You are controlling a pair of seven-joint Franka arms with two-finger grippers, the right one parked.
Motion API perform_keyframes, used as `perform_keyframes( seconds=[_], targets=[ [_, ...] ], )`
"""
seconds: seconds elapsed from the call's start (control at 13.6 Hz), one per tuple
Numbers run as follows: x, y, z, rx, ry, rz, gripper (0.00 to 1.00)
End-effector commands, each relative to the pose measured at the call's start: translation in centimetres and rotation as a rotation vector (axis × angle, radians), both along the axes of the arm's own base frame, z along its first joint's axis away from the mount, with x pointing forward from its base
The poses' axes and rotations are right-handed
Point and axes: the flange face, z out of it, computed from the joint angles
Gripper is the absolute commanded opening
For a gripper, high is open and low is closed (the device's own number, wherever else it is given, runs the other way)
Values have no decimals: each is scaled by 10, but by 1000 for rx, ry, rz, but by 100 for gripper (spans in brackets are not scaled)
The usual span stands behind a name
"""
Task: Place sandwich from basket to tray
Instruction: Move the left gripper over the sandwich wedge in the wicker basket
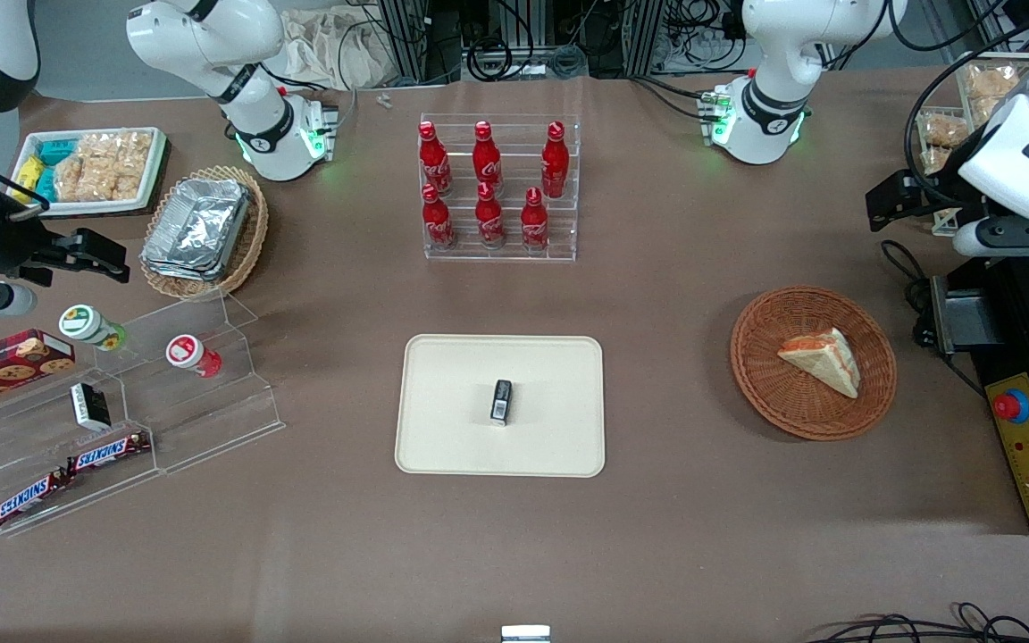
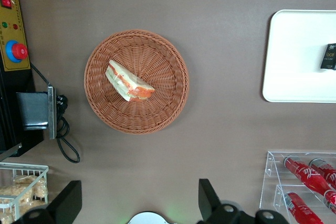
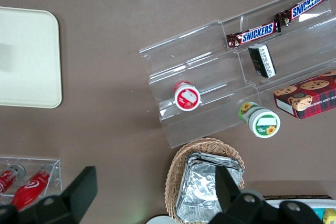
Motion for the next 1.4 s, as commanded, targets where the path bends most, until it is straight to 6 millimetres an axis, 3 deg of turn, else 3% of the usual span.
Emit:
perform_keyframes(
  seconds=[0.0, 0.29, 0.37, 0.51, 0.59, 0.88, 1.18, 1.32],
  targets=[
    [-4, 0, 2, -1, 0, 23, 100],
    [0, 5, -6, 13, 14, 110, 100],
    [1, 15, -11, 19, 26, 182, 100],
    [1, 26, -37, 43, 72, 421, 100],
    [4, 50, -54, 45, 91, 549, 100],
    [9, 79, -153, 71, 93, 774, 100],
    [3, 95, -277, 55, 34, 921, 100],
    [12, 95, -329, 57, 33, 961, 100]
  ],
)
